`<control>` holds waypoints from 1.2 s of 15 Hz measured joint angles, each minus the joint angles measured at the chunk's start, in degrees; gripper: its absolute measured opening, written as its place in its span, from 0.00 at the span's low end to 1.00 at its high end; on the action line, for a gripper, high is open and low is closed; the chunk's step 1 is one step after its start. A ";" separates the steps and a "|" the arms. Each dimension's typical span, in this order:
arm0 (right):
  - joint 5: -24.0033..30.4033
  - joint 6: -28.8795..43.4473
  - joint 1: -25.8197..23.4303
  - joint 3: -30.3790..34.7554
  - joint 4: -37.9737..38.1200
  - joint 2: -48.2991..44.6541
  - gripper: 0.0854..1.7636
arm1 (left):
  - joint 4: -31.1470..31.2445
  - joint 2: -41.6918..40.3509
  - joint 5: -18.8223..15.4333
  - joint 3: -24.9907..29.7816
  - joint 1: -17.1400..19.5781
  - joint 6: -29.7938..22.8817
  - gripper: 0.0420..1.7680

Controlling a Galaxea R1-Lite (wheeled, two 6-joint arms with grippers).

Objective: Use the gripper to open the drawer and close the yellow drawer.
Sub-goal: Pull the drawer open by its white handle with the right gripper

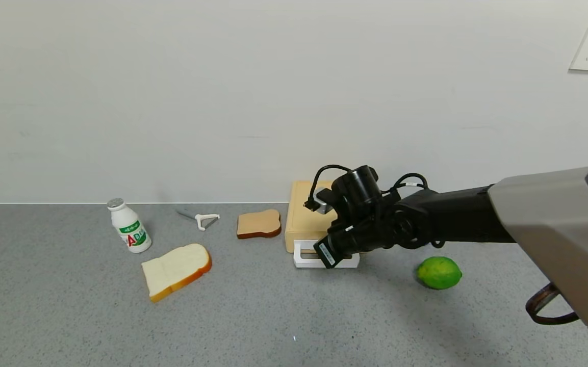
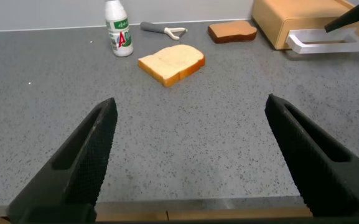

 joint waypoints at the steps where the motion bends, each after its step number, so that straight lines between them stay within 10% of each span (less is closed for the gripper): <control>1: 0.02 0.06 0.00 -0.76 -0.02 0.73 0.02 | 0.00 0.02 0.02 0.00 0.00 -0.02 0.97; 18: -0.04 7.78 -0.52 -10.03 4.61 8.13 0.02 | 0.00 0.00 0.00 0.00 0.02 -0.02 0.97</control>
